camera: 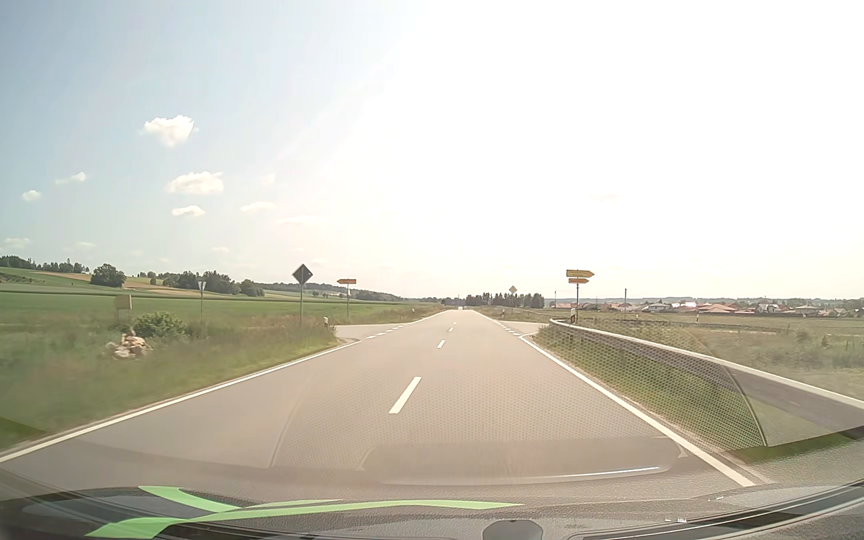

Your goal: Follow the waypoints while adhering to traffic rules and regulations

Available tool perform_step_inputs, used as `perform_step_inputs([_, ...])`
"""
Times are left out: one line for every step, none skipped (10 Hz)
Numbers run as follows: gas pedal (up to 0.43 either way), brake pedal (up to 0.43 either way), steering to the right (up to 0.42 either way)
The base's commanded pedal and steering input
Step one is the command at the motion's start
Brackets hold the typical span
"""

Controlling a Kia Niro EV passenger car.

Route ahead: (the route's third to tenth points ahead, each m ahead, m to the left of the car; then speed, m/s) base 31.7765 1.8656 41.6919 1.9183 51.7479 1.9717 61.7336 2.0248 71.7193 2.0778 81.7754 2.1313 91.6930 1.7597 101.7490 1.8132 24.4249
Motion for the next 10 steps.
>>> perform_step_inputs([0.157,0.000,0.000])
perform_step_inputs([0.157,0.000,0.000])
perform_step_inputs([0.169,0.000,0.001])
perform_step_inputs([0.169,0.000,0.001])
perform_step_inputs([0.169,0.000,0.001])
perform_step_inputs([0.169,0.000,0.001])
perform_step_inputs([0.157,0.000,0.001])
perform_step_inputs([0.157,0.000,0.001])
perform_step_inputs([0.157,0.000,0.001])
perform_step_inputs([0.130,0.000,0.001])
